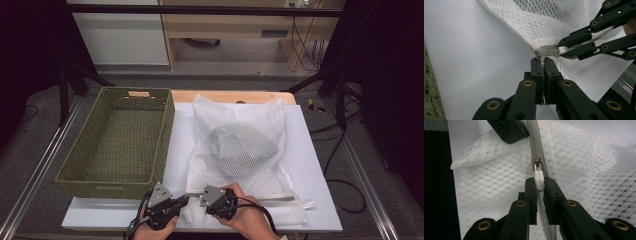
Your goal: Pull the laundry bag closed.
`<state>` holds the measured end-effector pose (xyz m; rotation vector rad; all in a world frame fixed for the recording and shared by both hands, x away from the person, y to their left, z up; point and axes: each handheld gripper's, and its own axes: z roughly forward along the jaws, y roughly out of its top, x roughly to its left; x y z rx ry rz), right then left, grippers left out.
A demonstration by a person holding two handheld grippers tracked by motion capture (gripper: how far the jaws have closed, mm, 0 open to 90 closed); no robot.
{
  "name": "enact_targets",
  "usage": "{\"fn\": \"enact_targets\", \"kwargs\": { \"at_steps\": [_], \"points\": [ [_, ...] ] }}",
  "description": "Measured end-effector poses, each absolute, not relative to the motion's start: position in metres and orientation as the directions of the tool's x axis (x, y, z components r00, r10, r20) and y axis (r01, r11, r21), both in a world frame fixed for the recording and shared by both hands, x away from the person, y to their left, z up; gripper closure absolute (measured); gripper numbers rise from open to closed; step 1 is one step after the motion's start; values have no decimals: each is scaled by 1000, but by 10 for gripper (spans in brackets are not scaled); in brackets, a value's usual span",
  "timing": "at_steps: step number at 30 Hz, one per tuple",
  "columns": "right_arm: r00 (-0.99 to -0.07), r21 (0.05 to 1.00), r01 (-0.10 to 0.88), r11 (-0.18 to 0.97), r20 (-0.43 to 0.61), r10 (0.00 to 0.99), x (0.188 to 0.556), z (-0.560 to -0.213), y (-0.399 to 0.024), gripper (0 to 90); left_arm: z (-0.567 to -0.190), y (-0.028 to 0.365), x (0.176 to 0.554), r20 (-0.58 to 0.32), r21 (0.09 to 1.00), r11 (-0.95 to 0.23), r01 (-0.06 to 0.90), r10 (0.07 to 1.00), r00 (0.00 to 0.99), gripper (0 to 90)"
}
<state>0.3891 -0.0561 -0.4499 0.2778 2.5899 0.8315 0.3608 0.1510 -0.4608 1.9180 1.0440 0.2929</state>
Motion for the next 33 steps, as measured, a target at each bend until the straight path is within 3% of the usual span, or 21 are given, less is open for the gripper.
{"fn": "enact_targets", "kwargs": {
  "at_steps": [33],
  "points": [
    [-897,558,101,824,-307,317,390,-444,-80,817,-460,151,360,-197,807,-230,543,763,616,879]
  ]
}}
